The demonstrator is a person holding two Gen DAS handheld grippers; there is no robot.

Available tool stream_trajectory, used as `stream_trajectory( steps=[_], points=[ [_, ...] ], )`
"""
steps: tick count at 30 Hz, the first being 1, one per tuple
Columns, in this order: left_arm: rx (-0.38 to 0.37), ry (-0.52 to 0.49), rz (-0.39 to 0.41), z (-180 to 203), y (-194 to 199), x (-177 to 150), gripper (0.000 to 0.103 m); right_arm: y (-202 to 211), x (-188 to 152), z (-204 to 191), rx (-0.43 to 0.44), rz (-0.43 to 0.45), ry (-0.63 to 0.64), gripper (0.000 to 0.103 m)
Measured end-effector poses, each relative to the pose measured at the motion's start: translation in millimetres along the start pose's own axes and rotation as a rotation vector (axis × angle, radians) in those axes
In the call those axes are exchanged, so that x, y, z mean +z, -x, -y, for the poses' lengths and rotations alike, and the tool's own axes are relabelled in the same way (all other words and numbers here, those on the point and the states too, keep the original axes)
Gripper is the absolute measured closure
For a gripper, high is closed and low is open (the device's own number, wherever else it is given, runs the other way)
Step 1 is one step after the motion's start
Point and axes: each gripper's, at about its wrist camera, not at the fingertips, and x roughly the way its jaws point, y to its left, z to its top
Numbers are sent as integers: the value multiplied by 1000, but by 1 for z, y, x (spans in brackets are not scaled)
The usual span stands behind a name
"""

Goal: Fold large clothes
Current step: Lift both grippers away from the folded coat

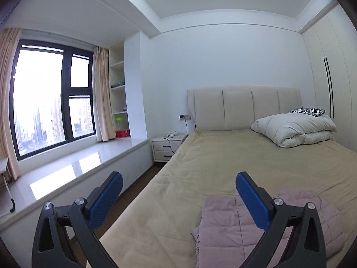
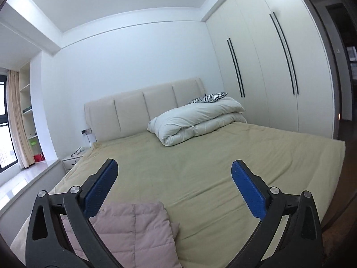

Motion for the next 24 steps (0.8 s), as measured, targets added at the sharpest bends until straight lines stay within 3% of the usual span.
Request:
stream_trajectory(
  steps=[2,3,7,11,18,24],
  points=[
    [25,13,3,8,9,8,0,-1,9,-19,25,-60,20,0],
    [37,6,-31,13,10,11,0,-1,10,-27,44,-70,15,0],
    [-49,15,-120,43,5,6,0,19,13,-56,95,-31,22,0],
    [-97,6,-247,68,-6,-15,0,29,10,-91,123,-94,112,0],
    [-94,-27,-442,96,-27,-59,0,10,-42,-121,121,-377,140,0],
    [-78,-27,-501,96,-28,-78,0,0,-89,-147,77,-473,207,0]
  ],
)
